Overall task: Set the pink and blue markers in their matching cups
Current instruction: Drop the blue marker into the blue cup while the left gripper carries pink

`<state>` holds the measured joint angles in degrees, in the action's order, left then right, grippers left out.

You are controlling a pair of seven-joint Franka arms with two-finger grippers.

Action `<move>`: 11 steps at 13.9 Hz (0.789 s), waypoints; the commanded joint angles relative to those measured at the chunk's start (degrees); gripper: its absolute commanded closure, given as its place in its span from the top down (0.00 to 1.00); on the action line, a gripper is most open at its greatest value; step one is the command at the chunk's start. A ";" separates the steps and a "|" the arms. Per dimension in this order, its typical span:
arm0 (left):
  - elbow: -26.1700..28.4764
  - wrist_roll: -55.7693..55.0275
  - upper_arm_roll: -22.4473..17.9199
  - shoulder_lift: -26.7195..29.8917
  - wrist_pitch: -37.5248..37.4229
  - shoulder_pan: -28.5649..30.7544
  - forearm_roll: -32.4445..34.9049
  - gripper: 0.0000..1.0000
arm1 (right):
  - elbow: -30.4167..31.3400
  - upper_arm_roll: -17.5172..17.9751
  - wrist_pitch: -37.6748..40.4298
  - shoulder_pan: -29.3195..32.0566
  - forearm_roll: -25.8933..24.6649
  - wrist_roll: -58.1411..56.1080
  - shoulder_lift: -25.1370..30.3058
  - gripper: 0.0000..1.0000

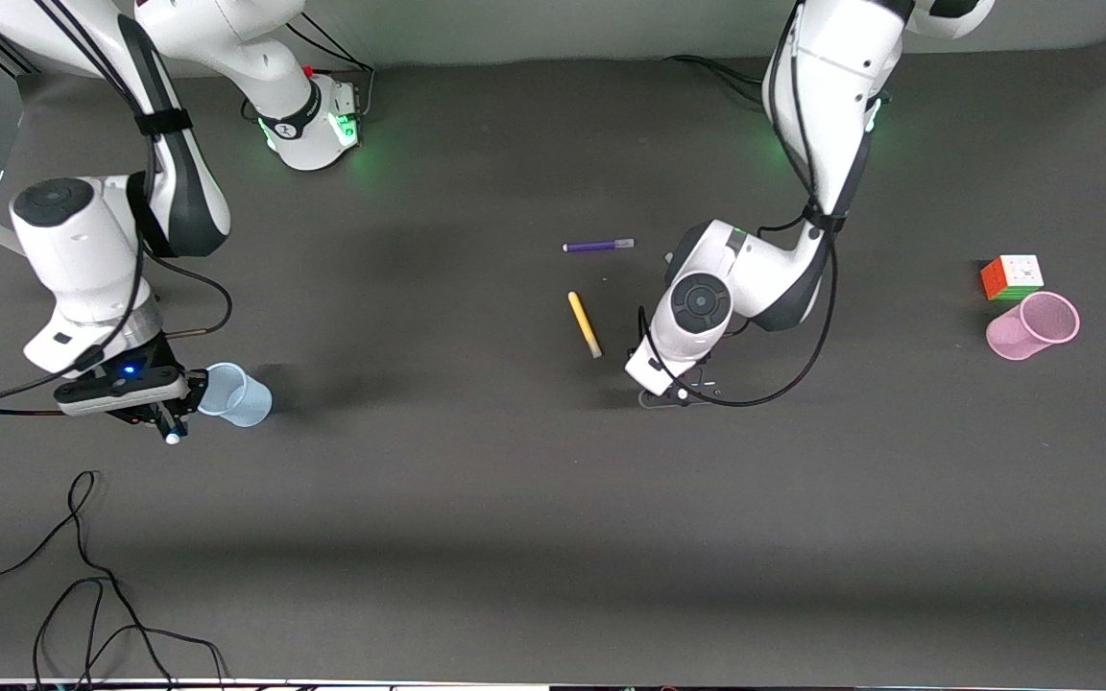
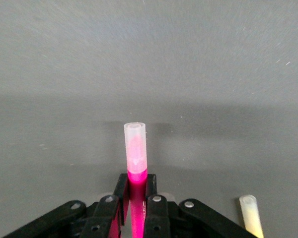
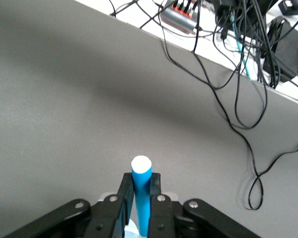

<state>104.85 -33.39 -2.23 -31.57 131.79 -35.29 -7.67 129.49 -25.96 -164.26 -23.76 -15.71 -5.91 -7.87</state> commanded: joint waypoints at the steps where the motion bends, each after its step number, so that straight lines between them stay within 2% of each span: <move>1: -0.87 0.16 -0.32 6.85 -8.36 2.06 0.55 0.00 | 2.95 -0.23 -3.16 0.30 -0.64 3.09 0.67 0.00; 3: -0.96 0.25 -0.40 11.86 -13.02 3.64 1.25 0.00 | 5.93 -0.23 -6.84 0.30 -0.64 4.76 0.14 0.00; 5: -0.96 2.08 -0.49 17.04 -19.25 3.99 7.29 0.00 | 7.53 -0.23 -8.62 0.30 -0.64 5.56 -0.12 0.00; 8: -0.88 11.90 -0.84 23.90 -28.57 8.72 8.64 0.00 | 8.23 -0.23 -8.80 0.30 -0.64 6.27 -0.21 0.00; 9: -0.87 16.20 -0.93 26.10 -31.30 10.74 8.64 0.00 | 8.23 -0.23 -8.97 0.21 -0.64 6.27 -0.39 0.04; 10: -0.87 20.08 -0.93 28.21 -33.24 12.94 8.73 0.00 | 8.23 -0.23 -8.89 0.21 -0.64 6.27 -0.56 0.36; 11: -0.87 24.03 -0.93 29.97 -34.91 15.14 8.73 0.00 | 8.15 -0.23 -8.89 0.21 -0.64 6.27 -0.74 0.98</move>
<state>102.30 -16.41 -3.44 -5.99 99.56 -23.79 0.56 137.32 -25.96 -171.95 -23.35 -15.71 -1.21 -8.36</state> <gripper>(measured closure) 0.828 0.784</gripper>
